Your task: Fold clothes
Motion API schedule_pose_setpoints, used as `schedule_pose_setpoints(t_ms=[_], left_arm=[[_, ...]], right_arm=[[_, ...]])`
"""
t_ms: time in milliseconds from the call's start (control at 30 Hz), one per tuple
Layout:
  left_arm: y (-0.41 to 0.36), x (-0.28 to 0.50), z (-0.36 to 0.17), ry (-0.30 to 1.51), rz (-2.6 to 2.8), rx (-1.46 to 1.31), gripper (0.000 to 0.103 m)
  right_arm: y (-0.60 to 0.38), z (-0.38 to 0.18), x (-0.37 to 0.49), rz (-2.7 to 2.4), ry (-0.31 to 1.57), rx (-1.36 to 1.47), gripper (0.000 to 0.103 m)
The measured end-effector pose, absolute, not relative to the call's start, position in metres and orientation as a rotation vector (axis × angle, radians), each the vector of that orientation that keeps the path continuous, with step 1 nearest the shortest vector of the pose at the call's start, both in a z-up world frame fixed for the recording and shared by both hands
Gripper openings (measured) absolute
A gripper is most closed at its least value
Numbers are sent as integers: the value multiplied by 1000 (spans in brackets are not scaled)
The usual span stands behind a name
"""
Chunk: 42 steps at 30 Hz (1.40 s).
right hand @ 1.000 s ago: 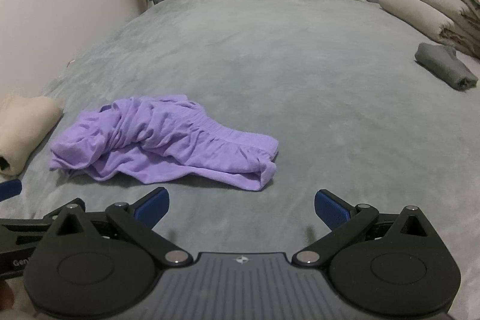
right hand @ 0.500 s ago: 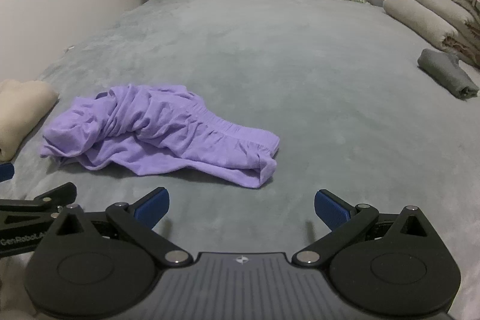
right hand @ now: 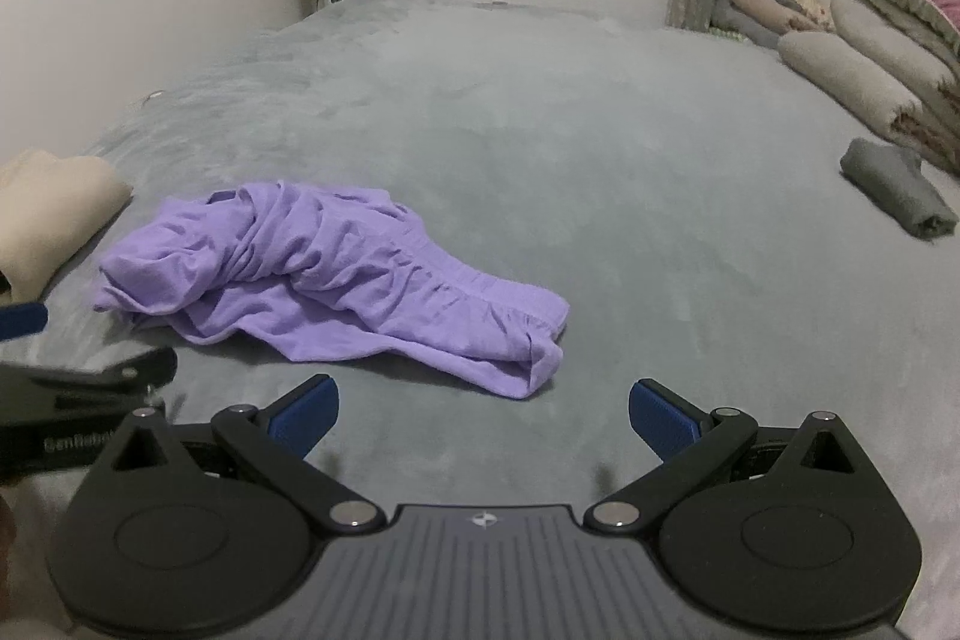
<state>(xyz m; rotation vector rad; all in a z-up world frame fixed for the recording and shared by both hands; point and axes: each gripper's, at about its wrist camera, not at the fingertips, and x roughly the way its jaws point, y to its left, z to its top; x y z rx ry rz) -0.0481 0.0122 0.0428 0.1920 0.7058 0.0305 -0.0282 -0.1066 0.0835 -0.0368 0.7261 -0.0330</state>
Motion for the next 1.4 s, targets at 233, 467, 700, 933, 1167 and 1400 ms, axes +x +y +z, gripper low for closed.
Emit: schedule_pose_setpoints(t_ms=[233,467,700,933,1167,1400], left_arm=[[5,-34,36,701,9,221,103],[-1,-23,32,678,-16,275,103],[-1,-11,29,651,-27,313,103],[-8,-2,27,630,-64,337,97],[-8,0,23,611,-102,347,53],[-1,-8,39,622,-186,252,7]], right_arm=[[-116,81,-25,-43,728,-15,103],[-150,71,-9,-46,773,131,62],[-169,63,2,-29,792,216,59],[-157,59,9,-14,790,156,59],[-129,52,20,27,750,40,33],[-131,75,10,62,621,39,8]])
